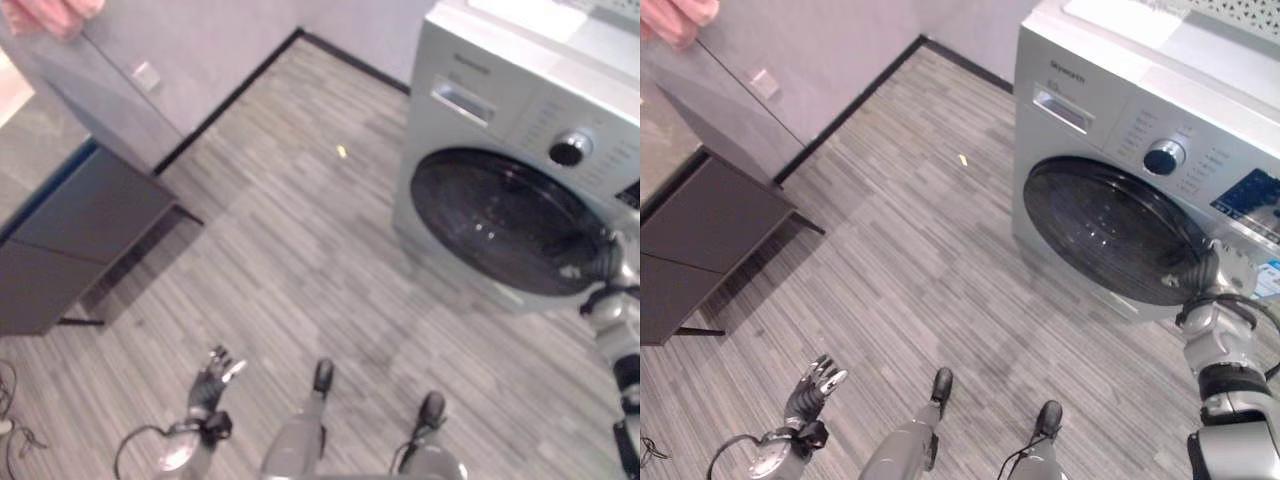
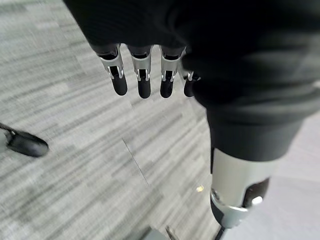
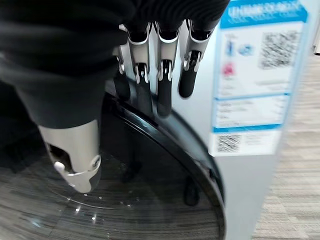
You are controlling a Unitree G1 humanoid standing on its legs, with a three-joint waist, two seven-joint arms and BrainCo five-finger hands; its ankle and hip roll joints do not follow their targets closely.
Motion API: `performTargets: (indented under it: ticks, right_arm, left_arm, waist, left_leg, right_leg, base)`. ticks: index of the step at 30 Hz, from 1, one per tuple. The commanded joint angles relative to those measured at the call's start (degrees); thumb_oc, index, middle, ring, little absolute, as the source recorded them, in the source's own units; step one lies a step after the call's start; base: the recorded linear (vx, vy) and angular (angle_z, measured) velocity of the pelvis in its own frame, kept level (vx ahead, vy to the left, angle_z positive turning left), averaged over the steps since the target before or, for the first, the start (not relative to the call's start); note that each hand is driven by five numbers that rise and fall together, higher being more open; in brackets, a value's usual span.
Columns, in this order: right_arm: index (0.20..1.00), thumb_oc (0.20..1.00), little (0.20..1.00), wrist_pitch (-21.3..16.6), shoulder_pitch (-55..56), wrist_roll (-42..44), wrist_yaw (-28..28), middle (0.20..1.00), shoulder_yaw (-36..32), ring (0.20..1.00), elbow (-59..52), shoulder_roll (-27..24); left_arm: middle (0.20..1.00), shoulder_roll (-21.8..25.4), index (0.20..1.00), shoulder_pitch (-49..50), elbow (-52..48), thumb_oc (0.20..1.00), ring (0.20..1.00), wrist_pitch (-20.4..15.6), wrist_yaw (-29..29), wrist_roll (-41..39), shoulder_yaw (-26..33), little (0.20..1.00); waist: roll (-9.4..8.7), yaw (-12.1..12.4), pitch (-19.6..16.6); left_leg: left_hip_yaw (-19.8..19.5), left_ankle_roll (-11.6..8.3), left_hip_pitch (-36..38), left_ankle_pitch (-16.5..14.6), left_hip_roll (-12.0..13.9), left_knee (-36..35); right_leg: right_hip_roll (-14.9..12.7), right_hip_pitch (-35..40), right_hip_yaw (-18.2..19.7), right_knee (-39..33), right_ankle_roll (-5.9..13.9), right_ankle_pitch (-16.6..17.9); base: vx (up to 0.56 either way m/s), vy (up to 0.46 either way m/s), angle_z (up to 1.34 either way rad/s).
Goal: Grab the laundry basket,head to the washer,open it,put in the laundry and shut it.
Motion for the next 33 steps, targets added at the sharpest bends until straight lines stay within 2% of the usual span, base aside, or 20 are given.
performTargets:
  ticks: [1,6,7,8,10,12,16,17,22,23,30,32,33]
  right_arm:
    - [1.0,1.0,1.0,-1.0,-6.2,5.4,-4.8,1.0,1.7,1.0,3.7,-3.5]
    - [1.0,1.0,1.0,-4.2,-14.2,13.1,-2.8,1.0,8.1,1.0,16.9,-0.2]
    - [1.0,1.0,1.0,-5.9,-16.4,16.0,-1.7,1.0,11.3,1.0,17.4,5.1]
    - [1.0,1.0,1.0,-5.9,-16.4,16.0,-1.7,1.0,11.3,1.0,17.4,5.1]
    - [1.0,1.0,1.0,-6.9,-15.8,16.4,-0.9,1.0,13.5,1.0,14.8,10.2]
    - [1.0,1.0,1.0,-8.9,-11.6,15.9,0.9,1.0,16.4,1.0,5.1,18.9]
    - [1.0,1.0,1.0,-10.2,-9.6,15.2,2.8,1.0,18.5,1.0,0.5,21.9]
    - [1.0,1.0,1.0,-11.3,-9.2,15.0,4.7,1.0,21.0,1.0,-3.7,24.8]
    - [1.0,1.0,1.0,-12.6,-8.9,15.5,6.9,1.0,24.2,1.0,-10.8,28.5]
    - [1.0,1.0,1.0,-13.2,-7.7,17.2,8.6,1.0,26.0,1.0,-15.0,31.0]
    - [1.0,1.0,1.0,-12.4,-4.0,16.7,10.4,1.0,27.5,1.0,-14.4,33.2]
    - [1.0,1.0,1.0,-12.0,-1.9,16.4,10.4,1.0,26.7,1.0,-13.5,33.2]
    - [1.0,1.0,1.0,-11.7,1.3,16.5,10.4,1.0,24.8,1.0,-12.0,32.6]
  left_arm:
    - [1.0,1.8,1.0,-1.9,-2.6,1.0,1.0,-3.7,1.4,-2.1,-0.3,1.0]
    - [1.0,1.9,1.0,-2.9,-2.9,1.0,1.0,-4.3,1.4,-2.8,-2.6,1.0]
    - [1.0,1.9,1.0,-3.9,-3.0,1.0,1.0,-4.4,1.7,-3.1,-3.7,1.0]
    - [1.0,1.9,1.0,-3.9,-3.0,1.0,1.0,-4.4,1.7,-3.1,-3.6,1.0]
    - [1.0,1.6,1.0,-4.9,-3.0,1.0,1.0,-4.6,2.3,-3.3,-3.9,1.0]
    - [1.0,1.3,1.0,-4.8,-3.4,1.0,1.0,-4.6,3.0,-3.0,-3.0,1.0]
    - [1.0,1.3,1.0,-4.4,-3.5,1.0,1.0,-4.6,3.0,-2.6,-2.6,1.0]
    - [1.0,1.3,1.0,-4.2,-3.1,1.0,1.0,-4.7,3.2,-2.4,-1.9,1.0]
    - [1.0,1.0,1.0,-4.4,-1.9,1.0,1.0,-5.0,4.2,-1.8,-1.2,1.0]
    - [1.0,0.9,1.0,-4.7,-1.1,1.0,1.0,-4.8,4.9,-1.1,-1.2,1.0]
    - [1.0,1.7,1.0,-4.1,-1.9,1.0,1.0,-4.2,5.0,0.3,-1.9,1.0]
    - [1.0,2.9,1.0,-4.0,-3.5,1.0,1.0,-4.1,4.8,2.3,-2.5,1.0]
    - [1.0,7.4,1.0,-4.3,-9.0,1.0,1.0,-4.2,3.2,8.6,-4.6,1.0]
  waist:
    - [-2.41,0.7,-0.2]
    - [-1.53,2.1,0.1]
    - [-1.52,2.3,0.5]
    - [-1.53,2.3,0.5]
    - [-1.68,2.3,0.9]
    - [-2.4,2.0,1.1]
    - [-2.64,1.9,1.1]
    - [-2.89,2.1,1.0]
    - [-3.37,2.3,1.0]
    - [-3.82,2.0,0.9]
    - [-4.77,2.0,0.6]
    - [-5.01,1.9,0.4]
    - [-5.01,1.4,0.3]
  left_leg:
    - [2.5,-1.5,1.4,-3.9,1.4,0.6]
    - [2.7,-1.63,-0.2,-3.2,1.2,0.6]
    - [3.0,-1.61,-0.5,-2.8,1.3,0.6]
    - [3.0,-1.61,-0.5,-2.8,1.3,0.6]
    - [3.2,-1.58,-0.5,-2.6,1.5,0.6]
    - [3.0,-1.37,-0.3,-2.6,1.7,0.6]
    - [2.9,-1.31,-0.3,-2.7,1.7,0.6]
    - [2.9,-1.35,-0.4,-2.6,1.7,0.6]
    - [3.2,-1.41,-0.2,-2.6,1.8,0.6]
    - [3.4,-1.37,0.0,-2.5,1.9,0.6]
    - [3.7,-1.22,1.9,-3.0,2.4,0.6]
    - [3.8,-1.17,2.6,-3.3,2.5,0.6]
    - [4.2,-1.19,3.3,-3.7,2.7,0.6]
  right_leg:
    - [-4.7,-3.9,3.7,-0.1,2.4,-0.6]
    - [-4.7,-5.7,4.5,-0.1,2.51,-0.2]
    - [-4.4,-6.3,5.1,-0.1,2.4,-0.1]
    - [-4.4,-6.3,5.1,-0.1,2.4,-0.1]
    - [-4.0,-6.3,5.3,-0.1,2.19,-0.2]
    - [-3.5,-6.2,5.7,-0.1,1.86,-0.3]
    - [-3.4,-6.1,5.6,-0.1,1.78,-0.4]
    - [-3.5,-6.3,5.6,-0.1,1.78,-0.3]
    - [-3.5,-6.3,5.9,-0.1,1.72,-0.2]
    - [-3.6,-5.9,5.7,-0.1,1.66,-0.1]
    - [-3.5,-3.8,5.2,-0.1,1.67,-0.3]
    - [-3.5,-3.2,5.0,-0.1,1.78,-0.4]
    - [-3.4,-2.6,4.8,-0.1,1.94,-0.4]
  base:
    - [-0.03,-0.01,0.0]
    - [0.0,-0.001,-0.01]
    - [0.0,-0.014,-0.07]
    - [0.0,-0.024,-0.11]
    - [0.01,-0.04,-0.09]
    - [0.01,-0.059,-0.14]
    - [0.0,-0.02,-0.15]
    - [-0.02,-0.011,-0.21]
    - [-0.01,0.005,-0.15]
    - [0.0,0.013,-0.05]
    - [0.02,-0.005,0.07]
    - [0.02,0.015,0.18]
    - [0.05,0.057,0.36]
